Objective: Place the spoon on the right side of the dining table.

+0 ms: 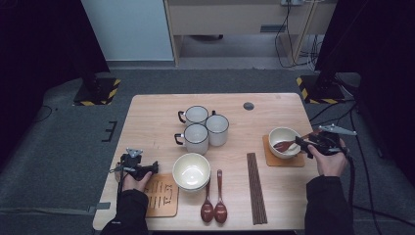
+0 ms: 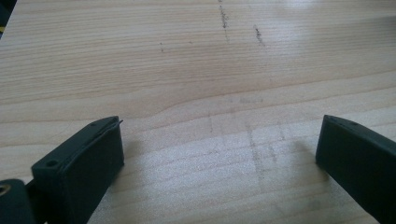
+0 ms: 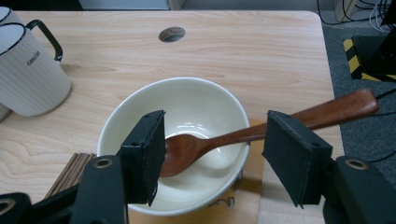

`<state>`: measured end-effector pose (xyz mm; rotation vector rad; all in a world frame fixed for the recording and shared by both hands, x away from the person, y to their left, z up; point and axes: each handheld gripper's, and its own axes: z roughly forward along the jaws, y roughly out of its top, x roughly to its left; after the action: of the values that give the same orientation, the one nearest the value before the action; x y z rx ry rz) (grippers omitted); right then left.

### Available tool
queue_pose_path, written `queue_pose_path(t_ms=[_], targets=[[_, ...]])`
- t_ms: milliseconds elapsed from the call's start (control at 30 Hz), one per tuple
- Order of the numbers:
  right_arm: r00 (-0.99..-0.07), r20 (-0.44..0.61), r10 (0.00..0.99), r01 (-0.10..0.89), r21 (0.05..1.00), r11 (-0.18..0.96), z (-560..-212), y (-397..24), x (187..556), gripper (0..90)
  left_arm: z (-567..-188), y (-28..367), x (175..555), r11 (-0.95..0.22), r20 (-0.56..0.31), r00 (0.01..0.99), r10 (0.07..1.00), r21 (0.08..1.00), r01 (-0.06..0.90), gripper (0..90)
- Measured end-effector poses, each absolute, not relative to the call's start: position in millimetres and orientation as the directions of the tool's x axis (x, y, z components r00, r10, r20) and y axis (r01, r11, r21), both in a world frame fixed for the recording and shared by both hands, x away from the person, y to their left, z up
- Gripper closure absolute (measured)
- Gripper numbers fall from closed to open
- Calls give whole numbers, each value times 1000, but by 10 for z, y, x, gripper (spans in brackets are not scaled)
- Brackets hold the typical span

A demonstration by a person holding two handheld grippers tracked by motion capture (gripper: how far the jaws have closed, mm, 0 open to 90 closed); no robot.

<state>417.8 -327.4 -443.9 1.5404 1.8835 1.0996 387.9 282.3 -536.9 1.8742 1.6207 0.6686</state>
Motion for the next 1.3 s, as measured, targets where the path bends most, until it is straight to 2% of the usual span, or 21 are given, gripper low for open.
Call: queue_pose_path(t_ms=[467, 1300], targets=[[-294, 71, 953, 582, 804, 119, -4390, -3229, 4365, 393, -5368, 2825, 3879, -108, 8, 144, 990, 698, 707, 0], [-274, 55, 960, 638, 758, 138, -4560, -3226, 4678, 370, -5370, 2823, 3880, -106, 6, 142, 990, 700, 706, 0]])
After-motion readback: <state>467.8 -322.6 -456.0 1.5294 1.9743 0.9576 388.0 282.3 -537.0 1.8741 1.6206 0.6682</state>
